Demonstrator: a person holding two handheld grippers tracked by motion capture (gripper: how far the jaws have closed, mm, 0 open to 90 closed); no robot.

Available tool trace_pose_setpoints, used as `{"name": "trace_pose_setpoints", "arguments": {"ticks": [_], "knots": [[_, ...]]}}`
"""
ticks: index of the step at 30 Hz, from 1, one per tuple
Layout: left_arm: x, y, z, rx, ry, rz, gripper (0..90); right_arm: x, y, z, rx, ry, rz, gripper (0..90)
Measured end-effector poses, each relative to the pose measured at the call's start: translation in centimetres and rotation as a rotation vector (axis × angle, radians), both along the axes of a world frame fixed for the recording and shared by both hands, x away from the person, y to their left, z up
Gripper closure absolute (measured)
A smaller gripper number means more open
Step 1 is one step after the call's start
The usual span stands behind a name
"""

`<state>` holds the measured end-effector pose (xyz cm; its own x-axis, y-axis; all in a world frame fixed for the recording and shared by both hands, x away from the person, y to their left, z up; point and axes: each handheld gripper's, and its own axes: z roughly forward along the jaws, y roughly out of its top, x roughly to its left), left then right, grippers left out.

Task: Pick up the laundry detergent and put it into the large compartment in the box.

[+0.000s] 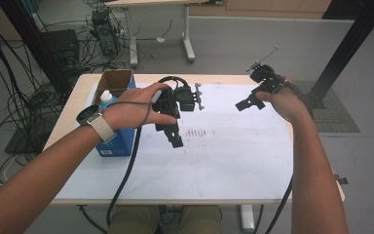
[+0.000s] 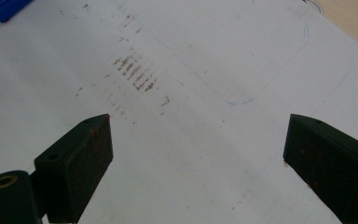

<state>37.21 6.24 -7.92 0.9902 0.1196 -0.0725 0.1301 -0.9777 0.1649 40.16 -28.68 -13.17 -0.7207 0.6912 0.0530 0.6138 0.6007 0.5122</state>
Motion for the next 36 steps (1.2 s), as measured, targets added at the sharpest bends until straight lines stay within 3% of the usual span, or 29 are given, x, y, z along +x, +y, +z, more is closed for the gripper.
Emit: {"name": "trace_pose_setpoints", "arguments": {"ticks": [36], "knots": [[-0.32, 0.12, -0.96, 0.010, -0.002, 0.024, 6.0, -0.40, -0.21, -0.17, 0.003, -0.005, 0.003, 7.9]]}}
